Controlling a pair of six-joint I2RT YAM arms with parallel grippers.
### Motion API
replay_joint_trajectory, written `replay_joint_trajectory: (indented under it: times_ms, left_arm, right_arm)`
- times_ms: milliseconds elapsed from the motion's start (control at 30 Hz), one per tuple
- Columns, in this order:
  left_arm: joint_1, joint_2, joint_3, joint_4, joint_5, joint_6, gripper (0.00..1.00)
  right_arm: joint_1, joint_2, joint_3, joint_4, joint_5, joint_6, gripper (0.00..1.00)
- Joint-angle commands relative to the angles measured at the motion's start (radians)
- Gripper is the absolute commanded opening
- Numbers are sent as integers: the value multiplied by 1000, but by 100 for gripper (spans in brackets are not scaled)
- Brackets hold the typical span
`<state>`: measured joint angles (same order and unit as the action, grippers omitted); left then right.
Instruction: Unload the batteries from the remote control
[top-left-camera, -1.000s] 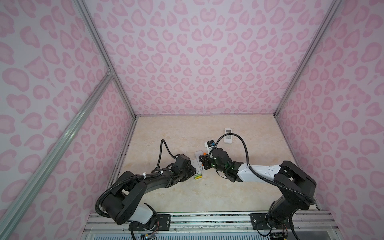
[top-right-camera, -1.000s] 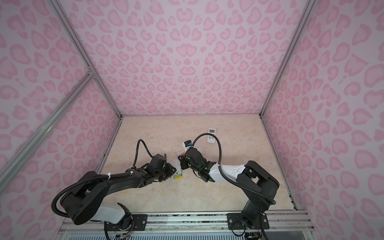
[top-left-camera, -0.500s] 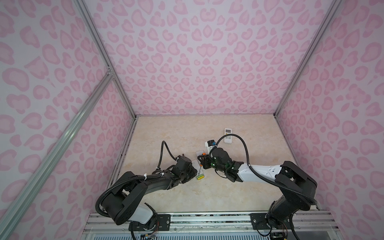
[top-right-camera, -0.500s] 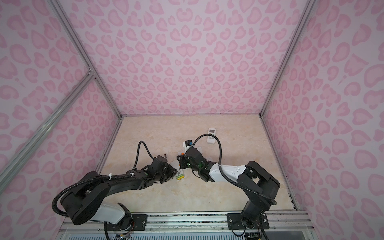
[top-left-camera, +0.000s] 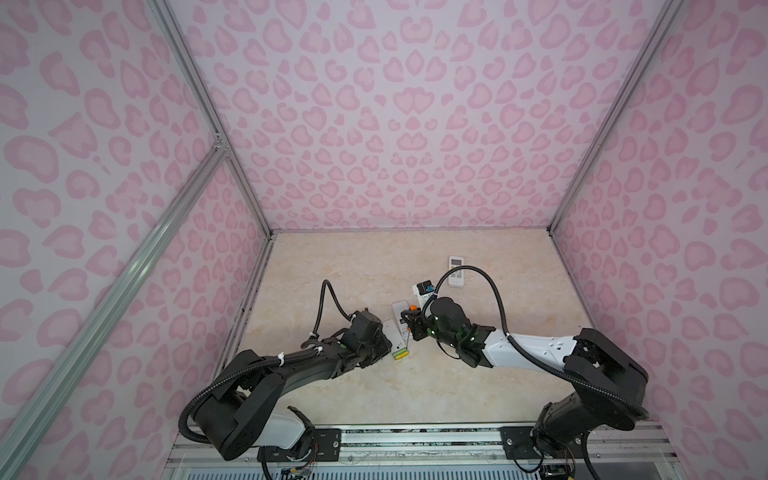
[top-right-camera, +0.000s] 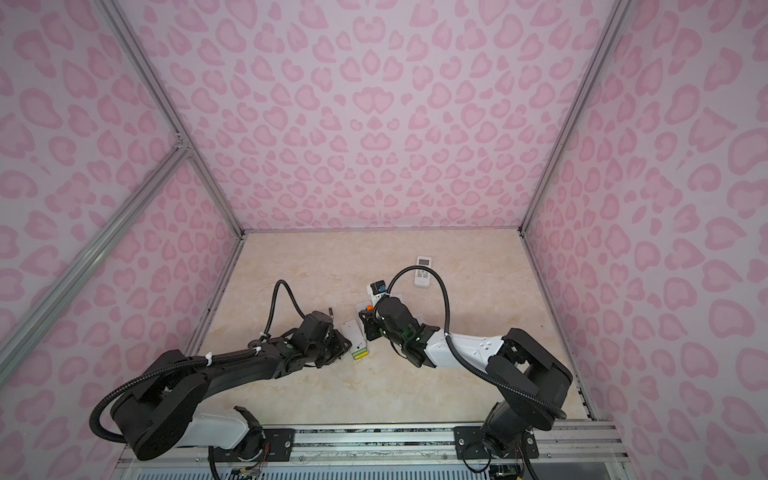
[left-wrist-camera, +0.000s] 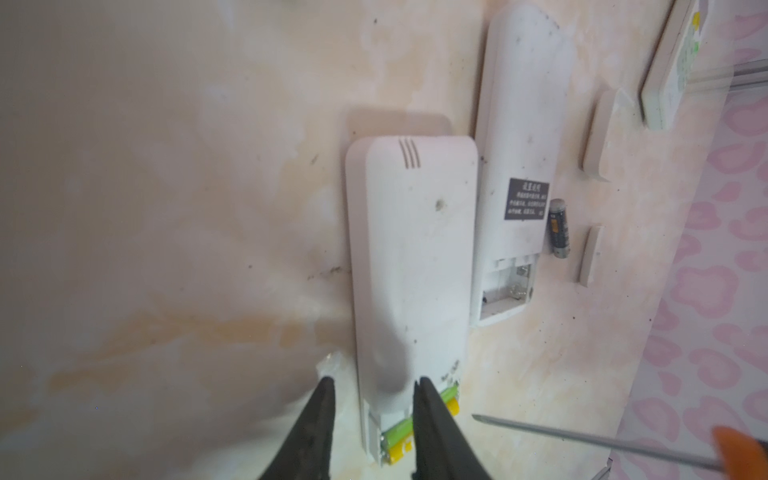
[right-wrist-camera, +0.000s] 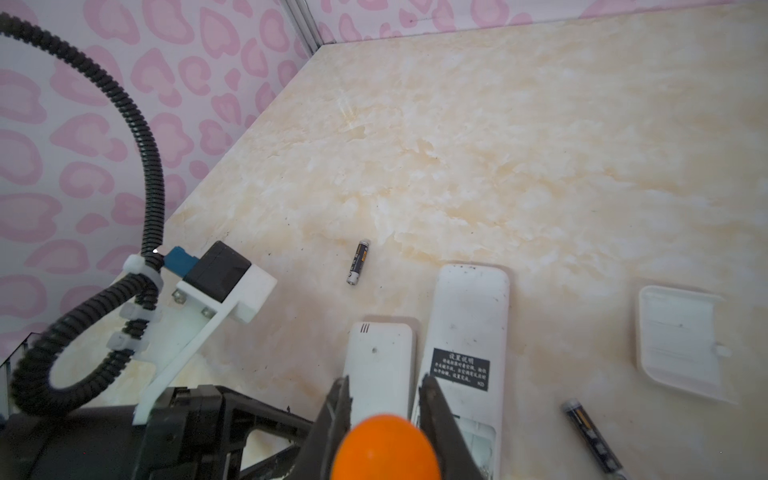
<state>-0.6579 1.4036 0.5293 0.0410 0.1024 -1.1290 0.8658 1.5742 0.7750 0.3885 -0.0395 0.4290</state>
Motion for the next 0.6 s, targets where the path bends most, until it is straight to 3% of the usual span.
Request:
replay_joint_trajectory:
  times_ms: [0,133,567]
  left_arm:
    - [30,7,7,-23,8,40,35]
    - [68,41,26,-12,31,80,42]
    - [96,196,171,13,100,189,40]
  right_arm:
    - [1,16,7,34,-28,-68,0]
    - [0,27,7,31,-31,-78,0]
    - [1,19,-16,49,-79,-86,0]
